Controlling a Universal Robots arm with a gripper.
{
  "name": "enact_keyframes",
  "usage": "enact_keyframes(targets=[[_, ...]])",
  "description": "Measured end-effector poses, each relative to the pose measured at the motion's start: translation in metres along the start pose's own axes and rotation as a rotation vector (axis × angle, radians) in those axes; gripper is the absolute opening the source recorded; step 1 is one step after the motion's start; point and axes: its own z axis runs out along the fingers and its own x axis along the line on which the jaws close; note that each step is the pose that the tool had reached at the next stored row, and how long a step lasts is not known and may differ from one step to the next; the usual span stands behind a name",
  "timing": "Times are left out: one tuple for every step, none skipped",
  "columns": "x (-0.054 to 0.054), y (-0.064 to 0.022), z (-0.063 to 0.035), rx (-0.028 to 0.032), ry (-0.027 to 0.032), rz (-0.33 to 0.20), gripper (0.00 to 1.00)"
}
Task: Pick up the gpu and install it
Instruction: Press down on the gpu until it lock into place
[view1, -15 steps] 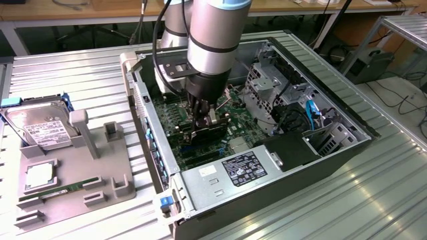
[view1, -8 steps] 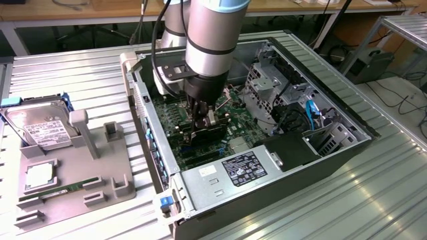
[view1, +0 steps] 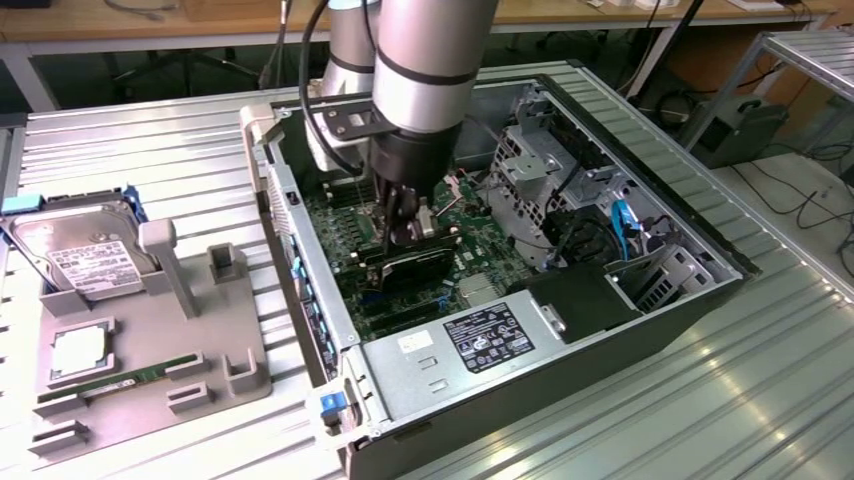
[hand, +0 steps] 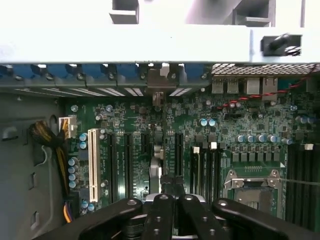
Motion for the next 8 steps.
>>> enact_keyframes(targets=[[-0.0002,0.0001,-0.0071,-0.0002,0.0002,0.0,0.11],[-0.0003,0.0001,-0.0092,-0.0002,0.0002,0.0,0.11],[-0.0003,0.0001,-0.0091,0.0001,-0.0002,0.0,0.11],[-0.0003,0.0001,-0.0092,0.0,-0.0002,0.0,0.11],[-0.0003,0.0001,-0.0092,0.0,-0.0001,0.0,0.11],[-0.0003,0.0001,-0.0092,0.0,-0.0001,0.0,0.11],[-0.0003,0.0001,-0.0092,-0.0001,-0.0001,0.0,0.11],[-0.0003,0.0001,-0.0092,-0.0001,-0.0001,0.0,0.11]])
